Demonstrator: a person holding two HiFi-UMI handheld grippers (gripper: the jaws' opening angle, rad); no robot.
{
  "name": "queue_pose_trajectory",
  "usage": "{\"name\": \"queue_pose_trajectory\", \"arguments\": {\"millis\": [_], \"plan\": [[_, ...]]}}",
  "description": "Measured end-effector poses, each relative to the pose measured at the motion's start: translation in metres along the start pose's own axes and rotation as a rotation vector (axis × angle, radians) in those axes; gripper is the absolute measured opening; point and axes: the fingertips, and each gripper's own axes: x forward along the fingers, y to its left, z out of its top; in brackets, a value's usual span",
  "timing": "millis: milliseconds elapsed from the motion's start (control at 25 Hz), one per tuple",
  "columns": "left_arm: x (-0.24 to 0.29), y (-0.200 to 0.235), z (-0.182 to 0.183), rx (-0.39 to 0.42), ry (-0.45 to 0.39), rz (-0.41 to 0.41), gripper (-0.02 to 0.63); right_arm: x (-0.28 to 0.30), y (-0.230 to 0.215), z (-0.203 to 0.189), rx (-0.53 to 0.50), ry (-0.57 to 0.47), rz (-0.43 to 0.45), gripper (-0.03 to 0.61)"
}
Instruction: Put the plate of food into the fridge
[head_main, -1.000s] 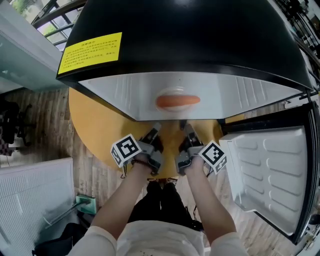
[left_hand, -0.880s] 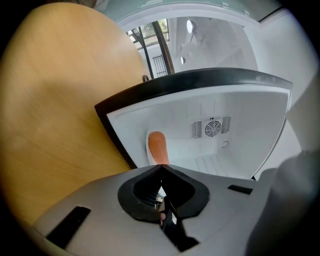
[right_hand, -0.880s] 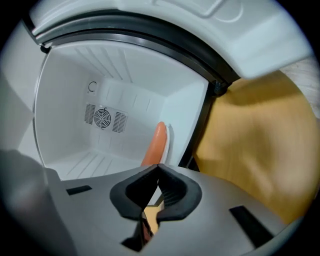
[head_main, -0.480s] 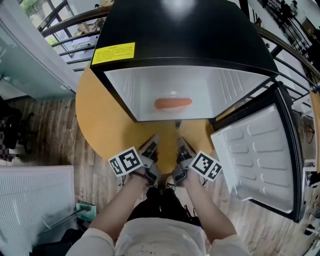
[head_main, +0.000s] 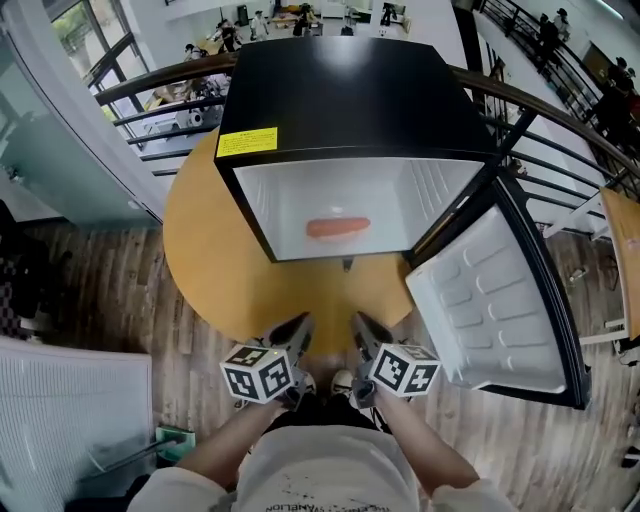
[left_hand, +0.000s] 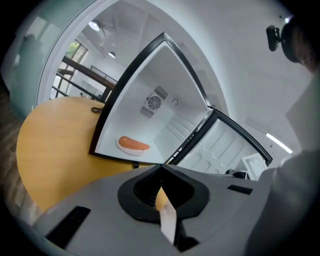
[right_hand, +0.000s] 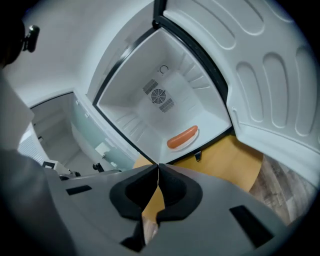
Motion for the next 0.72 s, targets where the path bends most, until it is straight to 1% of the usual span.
{"name": "queue_pose_trajectory", "arguments": {"millis": [120,200,320,480,560,720], "plan": [[-0.016,-0.009,-0.018,0.032,0.023,0.026,0.023,-0.013,0.012,-0.01,-0.105,0.024,0.001,0.026],[-0.023,-0.012,-0.027,0.062,0.024,0.06,0.023,-0.022,0.018,-0.016,-0.157,0.031,-0.009,0.026],[-0.034,-0.018,-0.034,0.158,0.015,0.107,0.023,-0.035,0.026,-0.025,-0.2,0.028,-0.027,0.026],[-0.046,-0.031,-0.038,0.265,0.002,0.131,0.023,-0.053,0.03,-0.037,-0.26,0.033,-0.055,0.026],[-0.049,-0.034,-0.04,0.28,0.001,0.136,0.023,-0.059,0.03,-0.043,-0.266,0.039,-0.066,0.026],[-0.052,-0.034,-0.052,0.262,0.025,0.145,0.023,-0.063,0.03,-0.05,-0.253,0.046,-0.077,0.026]]}}
